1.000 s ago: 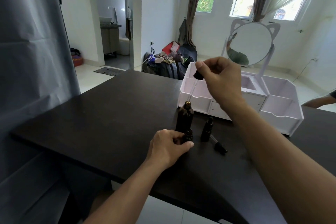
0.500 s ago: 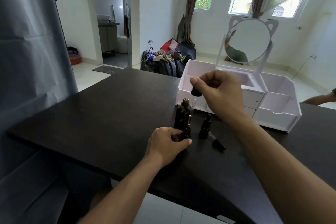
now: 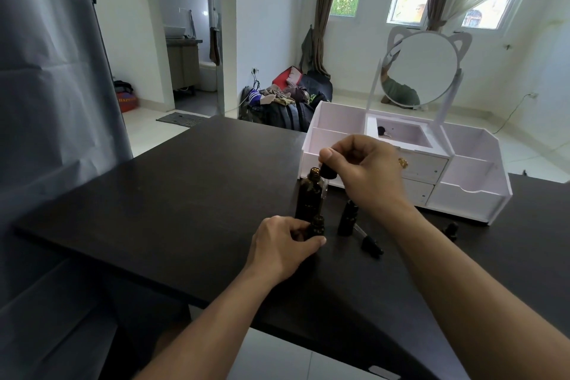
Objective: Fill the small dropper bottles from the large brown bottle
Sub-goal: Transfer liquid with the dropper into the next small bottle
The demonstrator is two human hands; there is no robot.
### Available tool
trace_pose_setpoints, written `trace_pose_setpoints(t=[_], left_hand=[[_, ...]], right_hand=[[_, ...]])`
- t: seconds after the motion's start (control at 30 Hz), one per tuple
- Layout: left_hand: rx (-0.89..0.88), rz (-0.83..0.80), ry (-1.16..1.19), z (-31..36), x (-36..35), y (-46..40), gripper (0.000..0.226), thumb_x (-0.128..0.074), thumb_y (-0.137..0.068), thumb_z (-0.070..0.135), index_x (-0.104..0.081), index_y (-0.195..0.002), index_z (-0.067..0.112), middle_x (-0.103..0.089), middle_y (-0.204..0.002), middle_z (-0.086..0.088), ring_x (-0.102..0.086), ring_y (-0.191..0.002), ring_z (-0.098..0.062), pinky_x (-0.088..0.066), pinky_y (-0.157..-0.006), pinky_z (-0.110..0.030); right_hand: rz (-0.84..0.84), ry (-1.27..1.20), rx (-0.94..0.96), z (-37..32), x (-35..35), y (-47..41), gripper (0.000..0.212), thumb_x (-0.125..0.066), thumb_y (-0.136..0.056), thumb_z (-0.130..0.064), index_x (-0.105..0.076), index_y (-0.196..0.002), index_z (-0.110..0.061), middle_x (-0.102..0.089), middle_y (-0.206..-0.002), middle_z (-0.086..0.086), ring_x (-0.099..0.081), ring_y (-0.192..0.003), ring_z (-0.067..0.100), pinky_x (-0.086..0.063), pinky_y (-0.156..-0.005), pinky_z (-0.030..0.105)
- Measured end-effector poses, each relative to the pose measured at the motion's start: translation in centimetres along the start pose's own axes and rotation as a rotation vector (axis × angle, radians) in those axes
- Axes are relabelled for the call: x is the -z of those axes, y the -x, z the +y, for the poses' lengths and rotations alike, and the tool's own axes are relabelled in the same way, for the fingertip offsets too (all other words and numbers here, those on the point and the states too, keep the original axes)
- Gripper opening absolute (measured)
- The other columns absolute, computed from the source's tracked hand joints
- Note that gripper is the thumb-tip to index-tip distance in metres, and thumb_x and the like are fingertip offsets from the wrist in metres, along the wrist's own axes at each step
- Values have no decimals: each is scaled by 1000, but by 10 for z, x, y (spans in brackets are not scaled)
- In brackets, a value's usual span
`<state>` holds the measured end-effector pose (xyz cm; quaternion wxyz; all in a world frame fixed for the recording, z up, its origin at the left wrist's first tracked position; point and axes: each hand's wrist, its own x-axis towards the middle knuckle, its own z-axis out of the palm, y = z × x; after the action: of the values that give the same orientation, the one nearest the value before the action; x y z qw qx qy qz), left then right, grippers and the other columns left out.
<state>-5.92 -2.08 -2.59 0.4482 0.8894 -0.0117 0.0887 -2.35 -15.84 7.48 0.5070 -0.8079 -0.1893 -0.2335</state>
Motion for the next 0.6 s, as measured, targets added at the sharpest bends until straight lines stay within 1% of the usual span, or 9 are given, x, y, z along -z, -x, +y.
trace_pose_setpoints(t=[0.13, 0.2, 0.33, 0.47, 0.6], left_hand=[[8, 10, 10, 0, 0, 0, 34, -75, -78, 47, -74, -106, 28, -65, -75, 11, -62, -73, -5, -51, -68, -24], [9, 0, 8, 0, 0, 0, 34, -74, -78, 47, -73, -107, 28, -65, -78, 11, -62, -76, -4, -52, -70, -24], [6, -8, 4, 1, 1, 0, 34, -74, -79, 47, -73, -107, 28, -66, -81, 10, -63, -79, -5, -55, -76, -29], [-1, -2, 1, 1, 0, 0, 35, -74, -79, 46, -72, -109, 27, -65, -80, 11, -62, -78, -4, -53, -72, -26], [-3, -2, 10, 2, 0, 1, 32, -74, -78, 47, -73, -105, 28, -67, -81, 10, -63, -77, -4, -53, -72, -26]], right_hand=[[3, -27, 4, -1, 0, 0, 17, -75, -85, -22, -69, -76, -9, -72, -73, 12, -70, -72, 30, -58, -71, 51], [-7, -12, 10, -2, 0, 0, 17, -74, -85, -23, -69, -77, -8, -72, -74, 11, -70, -72, 29, -58, -71, 51], [-10, -7, 9, -1, 1, 0, 16, -74, -86, -23, -69, -77, -9, -72, -75, 10, -70, -73, 28, -58, -71, 50], [-12, -6, 4, -1, 1, 0, 17, -74, -86, -22, -69, -76, -8, -72, -73, 11, -69, -72, 29, -58, -70, 50], [-26, 2, 5, -5, 1, 0, 17, -75, -85, -22, -69, -75, -9, -72, -73, 10, -70, -71, 28, -59, -70, 48]])
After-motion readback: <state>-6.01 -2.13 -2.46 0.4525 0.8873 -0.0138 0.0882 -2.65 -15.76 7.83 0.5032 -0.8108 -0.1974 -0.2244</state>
